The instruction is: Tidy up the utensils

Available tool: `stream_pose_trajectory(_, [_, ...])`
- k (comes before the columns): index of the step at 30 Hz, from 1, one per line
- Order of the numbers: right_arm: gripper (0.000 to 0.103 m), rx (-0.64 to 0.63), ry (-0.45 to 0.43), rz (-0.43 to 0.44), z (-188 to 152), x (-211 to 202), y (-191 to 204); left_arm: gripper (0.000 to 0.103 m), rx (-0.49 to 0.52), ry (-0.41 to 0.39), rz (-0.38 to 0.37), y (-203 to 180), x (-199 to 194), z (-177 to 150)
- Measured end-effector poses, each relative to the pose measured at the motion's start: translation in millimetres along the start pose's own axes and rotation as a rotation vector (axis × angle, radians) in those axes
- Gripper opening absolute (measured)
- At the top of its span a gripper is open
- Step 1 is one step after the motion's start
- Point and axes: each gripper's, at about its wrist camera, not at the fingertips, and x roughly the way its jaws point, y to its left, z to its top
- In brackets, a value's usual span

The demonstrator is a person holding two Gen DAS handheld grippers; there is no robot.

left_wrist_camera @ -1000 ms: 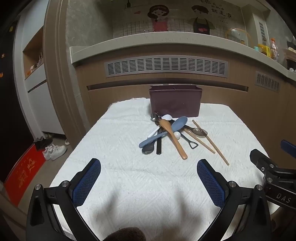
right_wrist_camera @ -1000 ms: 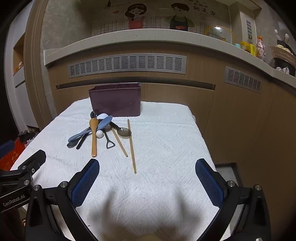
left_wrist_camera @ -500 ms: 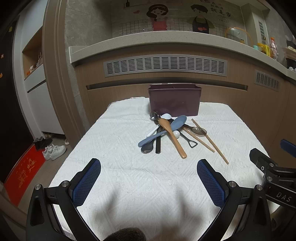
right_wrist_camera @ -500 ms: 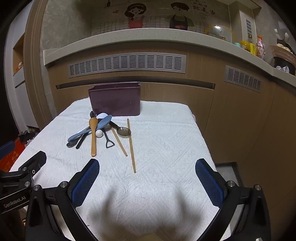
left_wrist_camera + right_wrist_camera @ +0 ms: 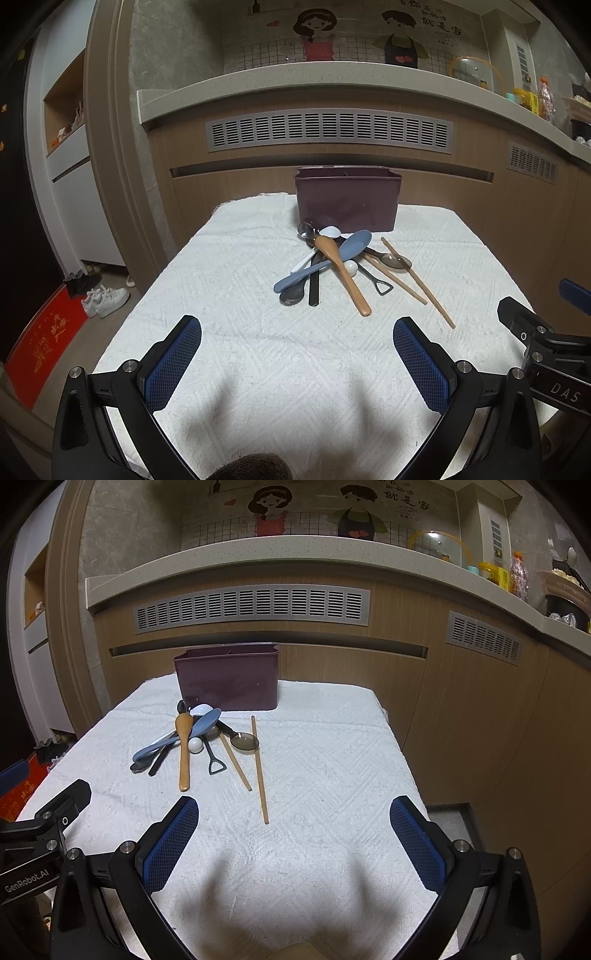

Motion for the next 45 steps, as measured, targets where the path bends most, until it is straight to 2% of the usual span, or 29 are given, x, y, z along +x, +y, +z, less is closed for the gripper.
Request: stream_pose_trajectory(45, [0.103,0.006,0.034,0.024,0.0,7.7,-1.9,0.103,0.009,0.013,0.006,-1.7,3.6,4.2])
